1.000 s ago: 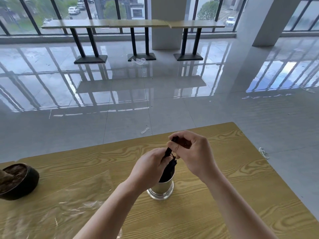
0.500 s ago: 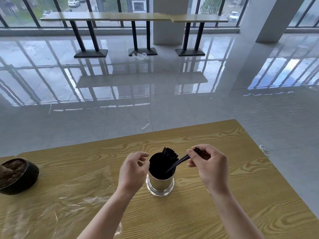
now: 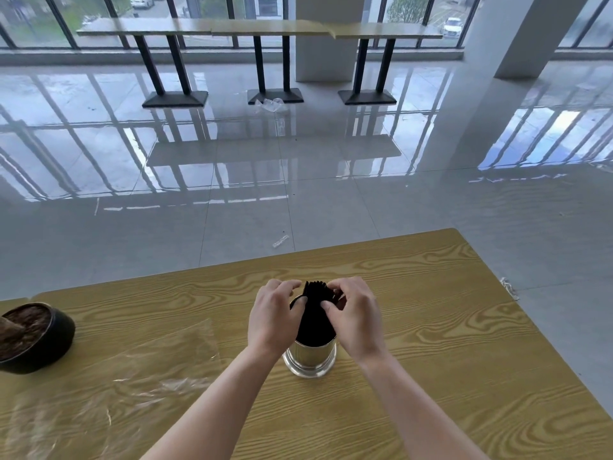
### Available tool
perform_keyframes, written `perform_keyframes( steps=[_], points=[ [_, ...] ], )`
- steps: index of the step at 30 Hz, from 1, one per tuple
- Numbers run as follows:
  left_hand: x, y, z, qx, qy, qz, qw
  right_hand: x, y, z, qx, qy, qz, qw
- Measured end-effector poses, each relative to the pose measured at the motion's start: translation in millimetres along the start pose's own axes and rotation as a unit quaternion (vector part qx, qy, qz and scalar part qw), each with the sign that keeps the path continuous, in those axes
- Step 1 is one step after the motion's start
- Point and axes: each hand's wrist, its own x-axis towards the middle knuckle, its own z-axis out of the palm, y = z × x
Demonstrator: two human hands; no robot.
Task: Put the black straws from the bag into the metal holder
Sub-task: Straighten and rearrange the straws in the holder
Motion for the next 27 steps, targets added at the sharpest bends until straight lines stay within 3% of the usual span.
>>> perform_keyframes(
  steps=[6,17,27],
  points=[
    [14.7,1.3,3.6,0.003,-0.011,-0.005,1.000,0.8,0.8,2.7,0.003,-0.024,-0.030,0.999],
    [18.3,-6.6,3.6,-0.018,0.027,0.021,0.999,-1.9,13.1,-1.5,0.014,-0.017,0.010,1.000],
    [22.2,-1.0,5.4,-0.025,-0.027,0.038,0.999,1.2,11.5,1.5,0.016,-0.030,0.014,0.999]
  ],
)
